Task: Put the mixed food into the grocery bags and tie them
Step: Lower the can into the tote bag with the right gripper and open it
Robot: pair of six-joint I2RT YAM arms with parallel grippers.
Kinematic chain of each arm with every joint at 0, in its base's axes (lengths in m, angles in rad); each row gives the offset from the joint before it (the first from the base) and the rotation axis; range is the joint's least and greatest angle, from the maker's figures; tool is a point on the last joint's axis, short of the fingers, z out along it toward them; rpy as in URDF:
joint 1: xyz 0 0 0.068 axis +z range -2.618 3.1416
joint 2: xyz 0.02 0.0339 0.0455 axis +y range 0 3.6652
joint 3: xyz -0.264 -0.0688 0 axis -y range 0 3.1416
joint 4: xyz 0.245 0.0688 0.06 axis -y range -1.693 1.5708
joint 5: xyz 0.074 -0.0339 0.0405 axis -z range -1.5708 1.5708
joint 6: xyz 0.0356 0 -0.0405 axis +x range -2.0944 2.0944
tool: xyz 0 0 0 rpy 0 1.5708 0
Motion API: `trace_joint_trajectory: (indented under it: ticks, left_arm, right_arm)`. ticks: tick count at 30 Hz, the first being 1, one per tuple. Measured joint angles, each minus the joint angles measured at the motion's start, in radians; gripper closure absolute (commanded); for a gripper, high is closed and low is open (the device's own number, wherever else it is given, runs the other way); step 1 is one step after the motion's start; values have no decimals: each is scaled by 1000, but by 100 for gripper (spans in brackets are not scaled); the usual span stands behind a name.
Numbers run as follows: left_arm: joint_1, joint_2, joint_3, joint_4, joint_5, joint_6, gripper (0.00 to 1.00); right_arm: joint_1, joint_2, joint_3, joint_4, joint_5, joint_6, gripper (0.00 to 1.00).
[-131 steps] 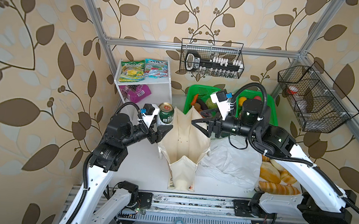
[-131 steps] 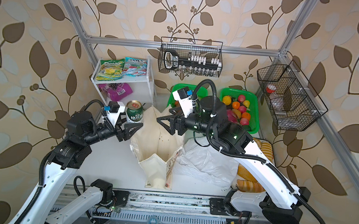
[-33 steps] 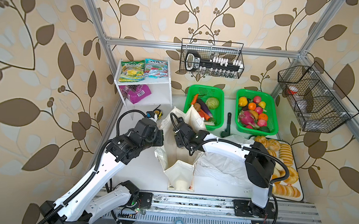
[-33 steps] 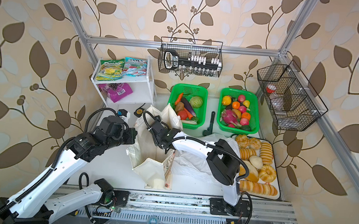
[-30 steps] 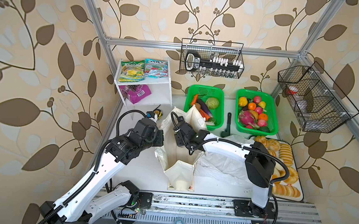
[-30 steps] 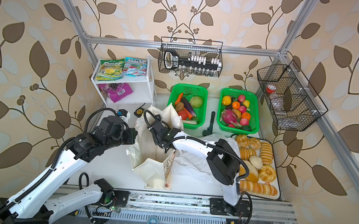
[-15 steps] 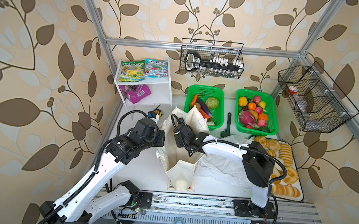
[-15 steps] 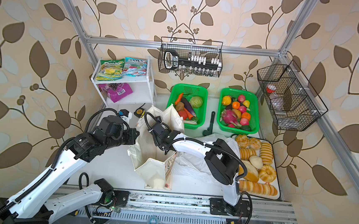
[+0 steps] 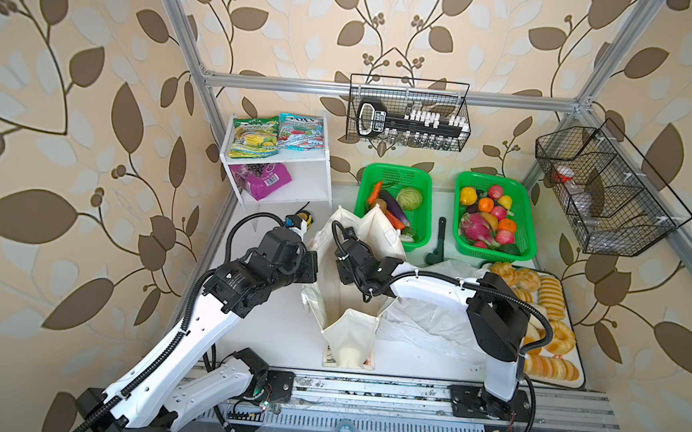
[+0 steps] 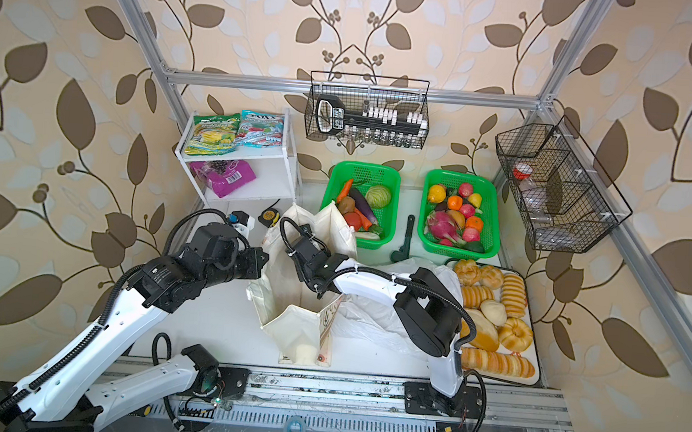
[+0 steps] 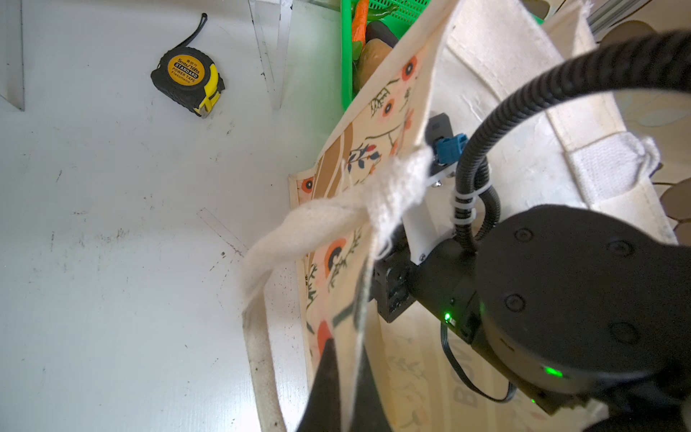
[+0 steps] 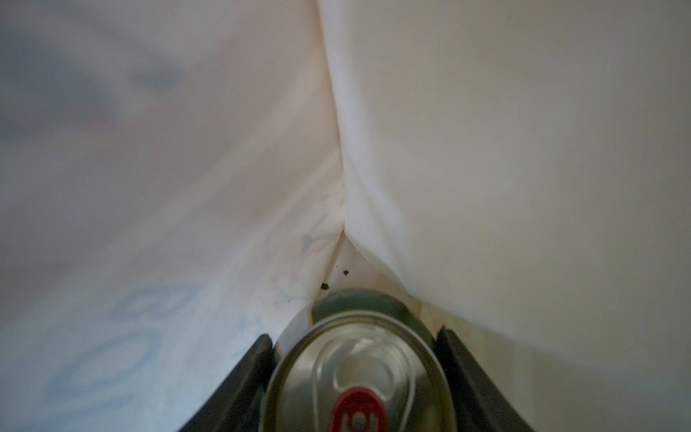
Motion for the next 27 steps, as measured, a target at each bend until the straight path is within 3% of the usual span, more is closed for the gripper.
trace_joint_trajectory:
  ticks: [3, 9, 27]
  left_arm:
    - [0, 0, 0, 0, 0, 0, 100]
    - [0, 3, 0, 2, 1, 0, 100]
    - [0, 16, 0, 8, 1, 0, 100]
  right_arm:
    - [-1, -3, 0, -5, -10, -8, 38]
    - [-5, -12, 3, -28, -30, -27, 27]
    - [-7, -167, 62, -67, -110, -52, 19]
